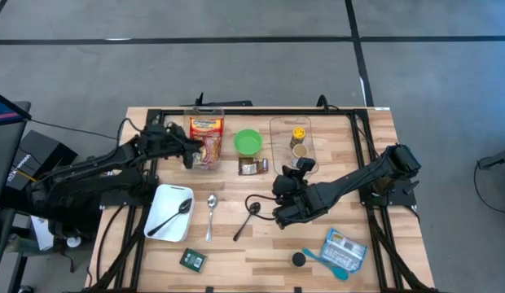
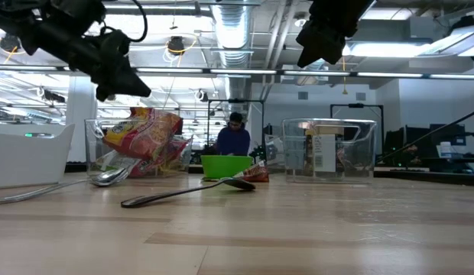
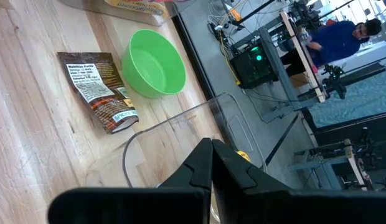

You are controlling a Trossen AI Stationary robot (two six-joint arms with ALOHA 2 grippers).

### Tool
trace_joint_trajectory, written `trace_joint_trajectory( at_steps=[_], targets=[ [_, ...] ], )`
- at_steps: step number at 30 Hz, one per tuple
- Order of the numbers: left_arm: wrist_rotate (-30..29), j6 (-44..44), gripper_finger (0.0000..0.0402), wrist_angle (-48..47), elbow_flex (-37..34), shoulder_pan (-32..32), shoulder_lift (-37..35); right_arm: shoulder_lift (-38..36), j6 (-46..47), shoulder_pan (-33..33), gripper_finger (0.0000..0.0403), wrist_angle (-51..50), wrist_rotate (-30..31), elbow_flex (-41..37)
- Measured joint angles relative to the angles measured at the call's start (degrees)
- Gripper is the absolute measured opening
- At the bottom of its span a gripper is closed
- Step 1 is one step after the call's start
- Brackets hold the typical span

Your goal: Pick & Place Food Item

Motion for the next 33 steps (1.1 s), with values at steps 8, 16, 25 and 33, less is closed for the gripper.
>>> trace_joint_trajectory(
  at_steps=[8,16,25,33],
  targets=[
    [-5.4,0.1,0.0003,-3.5,0.0,-1.5,5.2,0.0,0.0,0.0,0.0,0.0,0.0,0.0],
    [-8.3,0.1,0.0001,-7.6,0.0,-1.5,6.0,0.0,0.0,0.0,0.0,0.0,0.0,0.0],
    [-8.3,0.1,0.0001,-8.2,0.0,-1.5,5.8,0.0,-0.1,0.0,0.0,0.0,0.0,0.0],
    [-8.2,0.1,0.0001,-1.9,0.0,-1.5,5.8,0.0,-0.1,0.0,0.0,0.0,0.0,0.0]
  ],
)
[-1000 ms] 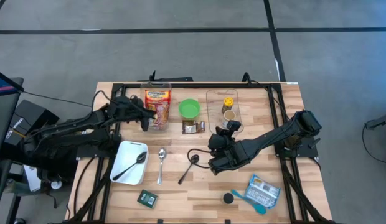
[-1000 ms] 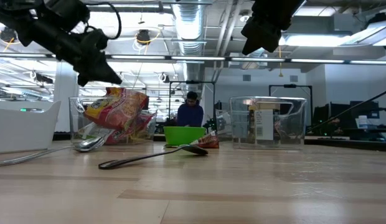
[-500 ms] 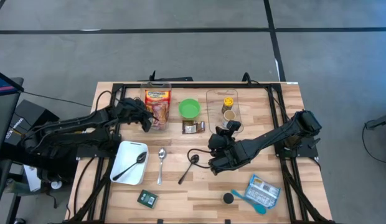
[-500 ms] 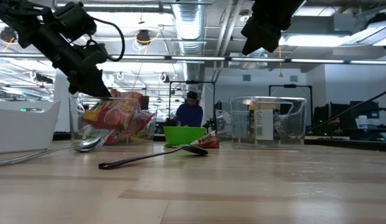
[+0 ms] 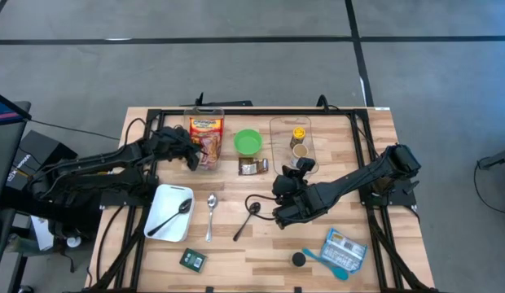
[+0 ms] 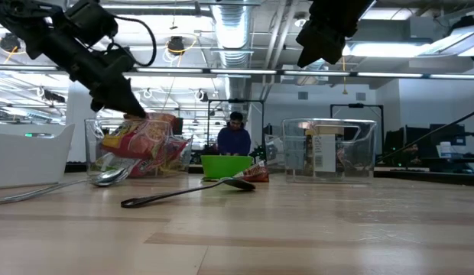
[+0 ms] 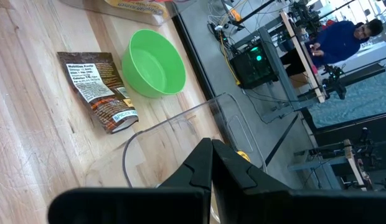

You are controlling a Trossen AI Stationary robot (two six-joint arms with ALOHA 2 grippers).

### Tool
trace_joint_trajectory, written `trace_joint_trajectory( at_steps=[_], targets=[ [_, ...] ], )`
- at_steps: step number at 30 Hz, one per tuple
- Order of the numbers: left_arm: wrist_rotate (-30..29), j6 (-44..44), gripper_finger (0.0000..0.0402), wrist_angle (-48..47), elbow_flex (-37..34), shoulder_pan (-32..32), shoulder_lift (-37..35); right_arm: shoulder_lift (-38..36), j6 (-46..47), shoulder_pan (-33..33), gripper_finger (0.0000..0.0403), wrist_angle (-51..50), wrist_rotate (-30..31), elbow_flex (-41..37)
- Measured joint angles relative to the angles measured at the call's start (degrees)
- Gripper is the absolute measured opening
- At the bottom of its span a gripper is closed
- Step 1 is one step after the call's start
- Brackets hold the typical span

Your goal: Pick & Place Food Item

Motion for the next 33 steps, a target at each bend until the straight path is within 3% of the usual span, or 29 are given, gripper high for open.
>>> trace_joint_trajectory(
  at_steps=[7,18,24,33],
  targets=[
    [2.8,-0.2,0.0001,7.1,0.0,0.0,0.0,0.0,0.0,0.0,0.0,0.0,0.0,0.0],
    [25.5,-0.4,0.0001,26.7,0.0,-3.2,0.0,0.0,0.0,0.0,0.0,0.0,0.1,0.0],
    [26.8,-0.4,0.0001,33.8,0.0,-11.3,0.0,0.0,0.0,0.0,0.0,0.0,0.1,0.0],
    [26.8,1.4,0.0001,35.3,0.0,-22.1,0.2,0.0,-0.3,-0.9,0.0,0.0,-0.2,0.0]
  ],
)
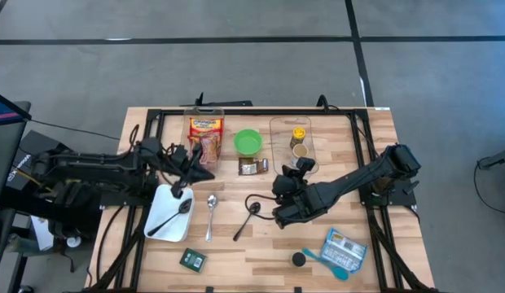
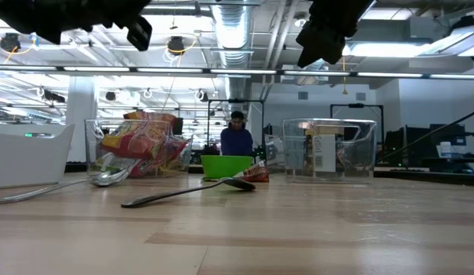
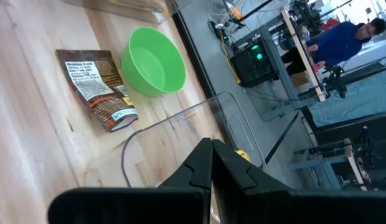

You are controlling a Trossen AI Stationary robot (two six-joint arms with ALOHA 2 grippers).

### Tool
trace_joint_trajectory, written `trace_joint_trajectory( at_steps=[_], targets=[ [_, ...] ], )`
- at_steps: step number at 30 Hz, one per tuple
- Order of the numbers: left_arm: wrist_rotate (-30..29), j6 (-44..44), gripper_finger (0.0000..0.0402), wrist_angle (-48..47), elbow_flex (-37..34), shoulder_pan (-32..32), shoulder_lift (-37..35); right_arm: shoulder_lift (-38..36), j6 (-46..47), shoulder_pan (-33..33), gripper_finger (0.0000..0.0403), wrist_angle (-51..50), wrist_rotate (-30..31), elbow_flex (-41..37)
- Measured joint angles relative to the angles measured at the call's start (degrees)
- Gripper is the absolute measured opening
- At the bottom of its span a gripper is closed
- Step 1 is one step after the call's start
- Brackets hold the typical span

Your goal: Pick & Place Food Item

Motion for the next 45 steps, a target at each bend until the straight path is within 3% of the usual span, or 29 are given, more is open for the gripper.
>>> trace_joint_trajectory(
  at_steps=[3,8,15,25,31,45],
  targets=[
    [-1.8,0.1,0.0001,0.2,0.0,-2.8,0.3,0.0,0.9,-1.3,0.0,0.2,-0.2,0.0],
    [-9.8,2.2,0.0001,0.1,0.0,-6.2,2.1,0.0,0.0,-2.9,0.0,0.5,-4.2,0.0],
    [-16.3,3.2,0.0001,0.1,0.0,-7.2,5.3,0.0,-10.4,-3.0,0.0,1.7,-11.2,0.0],
    [-16.8,3.2,0.0001,0.3,0.0,-7.2,6.8,0.0,-25.2,-5.9,0.0,8.0,-41.9,0.0],
    [-16.8,3.2,0.0001,0.3,0.0,-7.2,6.8,0.0,-25.7,-4.5,0.0,8.3,-55.8,0.0],
    [-16.7,3.2,0.0001,0.3,0.0,-7.1,6.8,0.0,-17.1,7.4,0.0,10.8,-56.8,0.5]
  ],
)
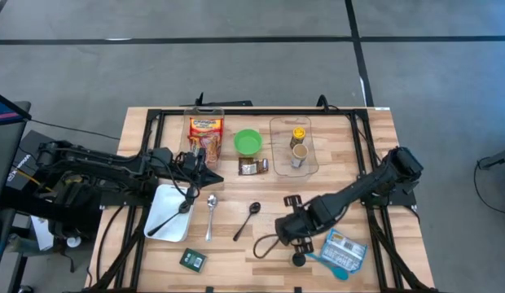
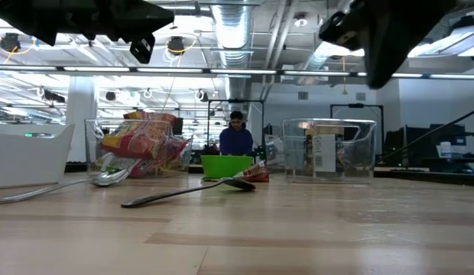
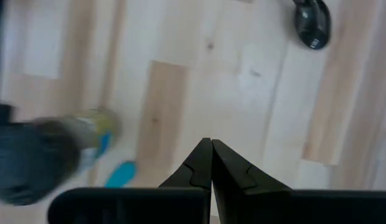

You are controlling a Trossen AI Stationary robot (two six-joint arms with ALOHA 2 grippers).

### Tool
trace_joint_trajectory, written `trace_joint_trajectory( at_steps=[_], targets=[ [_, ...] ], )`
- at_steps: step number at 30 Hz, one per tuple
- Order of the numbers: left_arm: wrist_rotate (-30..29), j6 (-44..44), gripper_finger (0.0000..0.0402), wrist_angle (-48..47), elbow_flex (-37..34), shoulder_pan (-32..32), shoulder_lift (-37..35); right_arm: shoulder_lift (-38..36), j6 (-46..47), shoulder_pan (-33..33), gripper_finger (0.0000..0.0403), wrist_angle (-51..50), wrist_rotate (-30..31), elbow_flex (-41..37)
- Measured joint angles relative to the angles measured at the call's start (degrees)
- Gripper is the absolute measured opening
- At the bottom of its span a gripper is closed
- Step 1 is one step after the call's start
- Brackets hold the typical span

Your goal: Pick & Place Food Item

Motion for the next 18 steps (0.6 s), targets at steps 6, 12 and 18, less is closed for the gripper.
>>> trace_joint_trajectory(
  at_steps=[6,12,18],
  targets=[
    [0.0,0.0,0.0001,0.0,0.0,0.0,0.0,0.0,3.3,3.5,0.0,-0.1,0.1,4.0],
    [0.0,0.0,0.0001,0.0,0.0,0.0,0.0,0.0,6.5,7.3,0.0,-0.1,0.1,6.7],
    [0.0,0.0,0.0001,0.0,0.0,0.0,0.0,0.0,13.8,11.0,0.0,-4.6,-0.1,6.7]
  ],
)
